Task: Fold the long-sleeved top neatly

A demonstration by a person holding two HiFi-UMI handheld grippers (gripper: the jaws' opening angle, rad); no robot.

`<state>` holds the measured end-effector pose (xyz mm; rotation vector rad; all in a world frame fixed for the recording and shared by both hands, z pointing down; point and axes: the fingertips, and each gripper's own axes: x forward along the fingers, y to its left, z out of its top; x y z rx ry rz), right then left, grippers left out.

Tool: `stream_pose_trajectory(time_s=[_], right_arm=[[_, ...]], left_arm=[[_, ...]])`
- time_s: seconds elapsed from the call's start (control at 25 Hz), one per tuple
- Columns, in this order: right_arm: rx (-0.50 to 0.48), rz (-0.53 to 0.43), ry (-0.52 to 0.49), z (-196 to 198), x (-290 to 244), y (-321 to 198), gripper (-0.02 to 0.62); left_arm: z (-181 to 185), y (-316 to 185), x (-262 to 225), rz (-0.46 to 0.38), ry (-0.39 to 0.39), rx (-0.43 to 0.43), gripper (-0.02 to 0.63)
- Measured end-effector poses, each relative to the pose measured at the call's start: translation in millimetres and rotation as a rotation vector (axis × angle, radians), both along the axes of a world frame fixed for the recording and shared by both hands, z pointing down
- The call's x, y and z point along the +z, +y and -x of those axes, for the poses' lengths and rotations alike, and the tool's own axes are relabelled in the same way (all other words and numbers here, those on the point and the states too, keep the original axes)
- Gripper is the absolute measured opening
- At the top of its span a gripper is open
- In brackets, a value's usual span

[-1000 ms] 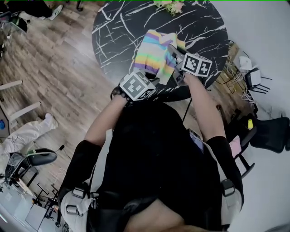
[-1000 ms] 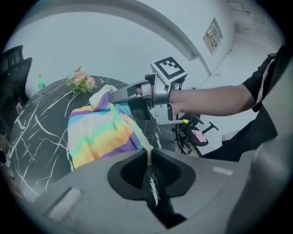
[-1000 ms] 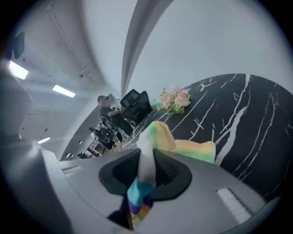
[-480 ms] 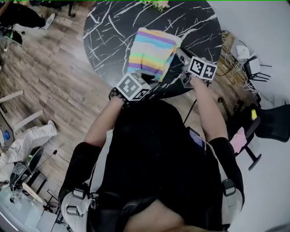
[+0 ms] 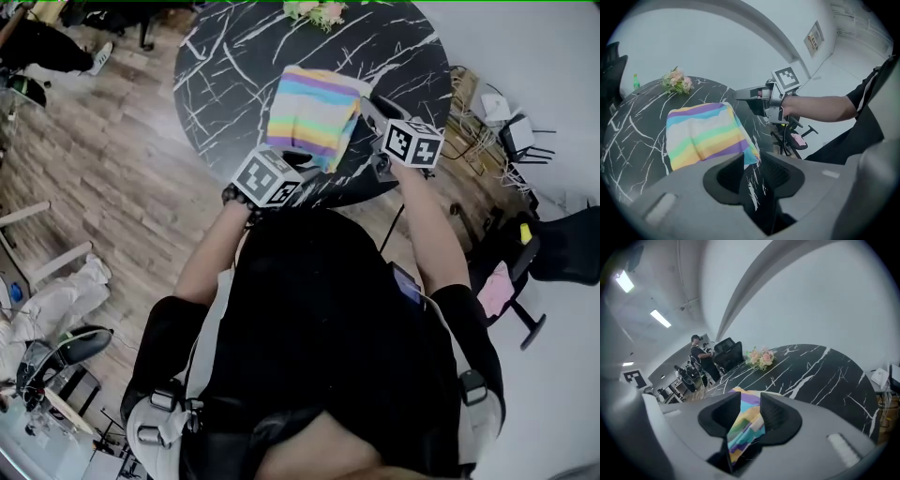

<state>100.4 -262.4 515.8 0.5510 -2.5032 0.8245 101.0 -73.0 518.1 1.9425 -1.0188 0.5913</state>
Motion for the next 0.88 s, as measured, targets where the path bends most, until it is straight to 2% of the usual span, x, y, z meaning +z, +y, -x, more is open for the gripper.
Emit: stream_pose_trajectory(time_s=[0.2,0.44,0.52,0.64,0.76,0.88], right_arm=[[-0.119,-0.032,-0.021,19.5,-11.6,40.7,0.132],[-0.395,-0.093,0.051,35.0,7.9,117.8,0.131],[-0.445,-0.095,0.075,30.0,16.8,135.8,0.13],[-0.47,-0.093,0.11,15.0,29.0,155.2,0.13],[-0.469,-0.137,0.124,4.7,31.1,168.4,0.132],[-0.506,-0.214,0.162,0.3,33.3,182.7,0.177]], left_arm=[[10.6,-2.1,-14.5,-0.068,0.0,-0.071,0.118],[27.5,19.6,-25.3,-0.084,-0.021,-0.204,0.114],[40.8,27.0,-24.7,-0.102,-0.033,-0.275,0.114],[61.6,35.4,-16.4,-0.145,-0.064,-0.36,0.114],[76.4,42.9,5.4,-0.164,-0.176,-0.34,0.115],[79.9,47.1,30.1,-0.159,-0.261,-0.249,0.145]])
